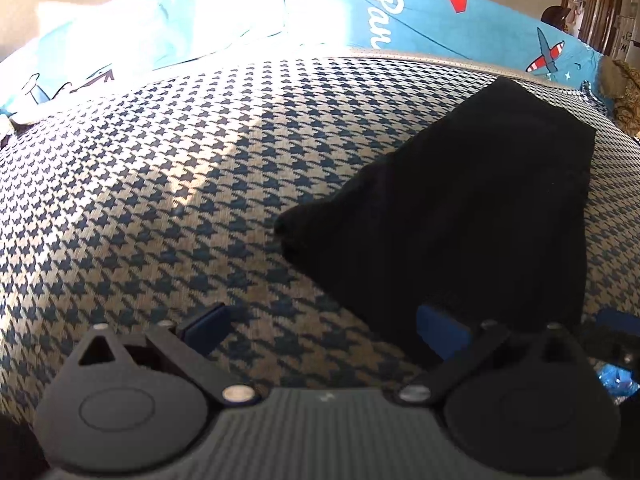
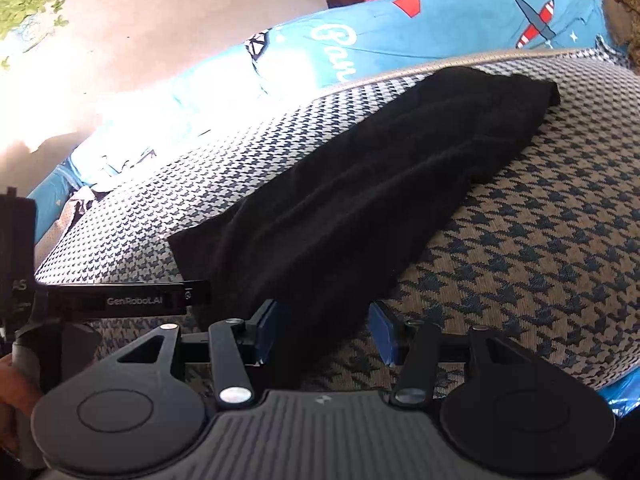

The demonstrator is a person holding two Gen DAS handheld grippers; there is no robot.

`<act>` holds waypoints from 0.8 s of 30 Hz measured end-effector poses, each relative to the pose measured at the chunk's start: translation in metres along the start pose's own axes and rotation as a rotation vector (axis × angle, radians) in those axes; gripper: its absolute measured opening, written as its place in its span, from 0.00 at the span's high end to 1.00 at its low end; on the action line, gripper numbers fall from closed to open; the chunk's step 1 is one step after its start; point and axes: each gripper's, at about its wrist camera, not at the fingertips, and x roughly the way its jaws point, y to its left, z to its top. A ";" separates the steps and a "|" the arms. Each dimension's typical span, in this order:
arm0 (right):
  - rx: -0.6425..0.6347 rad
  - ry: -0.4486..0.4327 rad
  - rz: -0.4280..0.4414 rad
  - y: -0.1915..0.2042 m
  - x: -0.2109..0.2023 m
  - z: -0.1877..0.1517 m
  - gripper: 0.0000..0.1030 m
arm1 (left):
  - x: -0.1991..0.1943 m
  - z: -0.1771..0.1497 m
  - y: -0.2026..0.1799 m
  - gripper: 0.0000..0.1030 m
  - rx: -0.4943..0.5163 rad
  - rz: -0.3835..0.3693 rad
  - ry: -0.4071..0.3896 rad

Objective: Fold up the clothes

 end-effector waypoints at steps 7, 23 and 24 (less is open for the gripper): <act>-0.098 -0.013 0.028 0.017 -0.004 -0.008 0.51 | -0.003 -0.006 0.008 0.00 -0.017 0.003 -0.009; -0.317 0.016 0.040 0.058 0.013 -0.025 0.51 | 0.002 0.004 0.032 0.00 -0.138 0.019 -0.029; -0.332 0.013 0.034 0.060 0.014 -0.028 0.51 | 0.002 0.005 0.034 0.00 -0.145 0.018 -0.030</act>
